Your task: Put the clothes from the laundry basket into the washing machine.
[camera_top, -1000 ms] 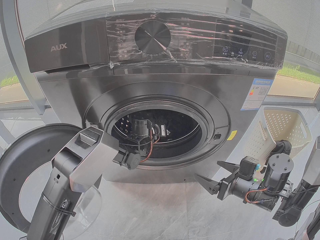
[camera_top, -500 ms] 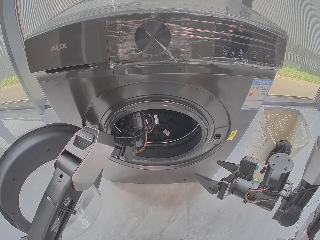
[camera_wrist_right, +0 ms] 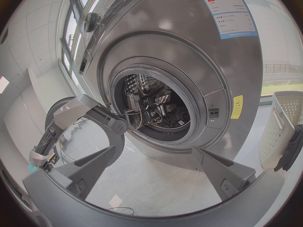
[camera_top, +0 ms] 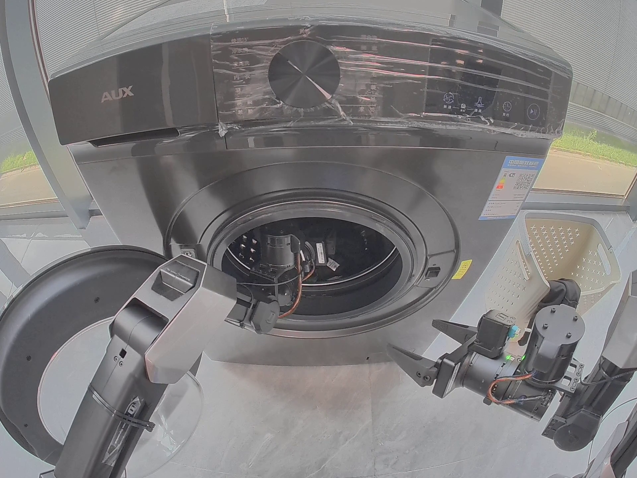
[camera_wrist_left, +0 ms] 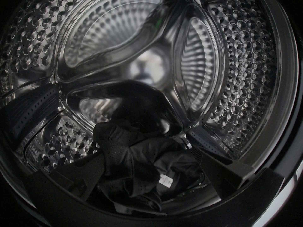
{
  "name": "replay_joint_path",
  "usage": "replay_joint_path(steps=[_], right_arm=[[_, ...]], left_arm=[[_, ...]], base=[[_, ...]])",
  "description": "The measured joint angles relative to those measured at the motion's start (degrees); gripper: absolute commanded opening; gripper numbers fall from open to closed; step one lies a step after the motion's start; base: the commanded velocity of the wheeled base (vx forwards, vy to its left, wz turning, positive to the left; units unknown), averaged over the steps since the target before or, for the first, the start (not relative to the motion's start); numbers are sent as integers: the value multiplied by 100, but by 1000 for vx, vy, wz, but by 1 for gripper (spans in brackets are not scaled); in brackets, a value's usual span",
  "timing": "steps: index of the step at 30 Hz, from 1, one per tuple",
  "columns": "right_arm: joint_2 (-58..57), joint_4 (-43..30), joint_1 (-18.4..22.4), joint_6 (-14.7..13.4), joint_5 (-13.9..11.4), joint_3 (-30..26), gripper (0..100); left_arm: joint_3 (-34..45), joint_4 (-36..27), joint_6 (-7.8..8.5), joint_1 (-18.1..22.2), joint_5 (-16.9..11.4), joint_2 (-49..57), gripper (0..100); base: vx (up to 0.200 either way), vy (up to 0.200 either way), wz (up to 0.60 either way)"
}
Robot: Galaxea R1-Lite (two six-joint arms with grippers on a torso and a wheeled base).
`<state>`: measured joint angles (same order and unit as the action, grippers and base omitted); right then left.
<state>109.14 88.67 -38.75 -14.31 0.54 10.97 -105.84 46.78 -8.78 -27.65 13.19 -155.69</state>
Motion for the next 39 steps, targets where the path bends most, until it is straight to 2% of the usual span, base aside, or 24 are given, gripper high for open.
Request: replay_joint_path(steps=[8, 15, 20, 30, 39], right_arm=[[-18, -2, 6, 2, 0, -4, 100], [-32, 0, 11, 6, 1, -9, 100], [-43, -2, 11, 11, 12, -23, 100], [-101, 1, 6, 9, 162, -152, 100], [-423, 0, 78, 60, 369, -452, 100]], left_arm=[[1224, 96, -4, -349, -9, 513, 100], [2676, 519, 9, -770, -35, 1106, 100], [3842, 1015, 7, -1143, -46, 1621, 100], [6116, 1930, -26, -1585, -55, 3071, 100], [8327, 3251, -72, -1964, -37, 4550, 100]], base=[[0, 0, 0], [0, 0, 0], [0, 0, 0], [0, 0, 0], [0, 0, 0]])
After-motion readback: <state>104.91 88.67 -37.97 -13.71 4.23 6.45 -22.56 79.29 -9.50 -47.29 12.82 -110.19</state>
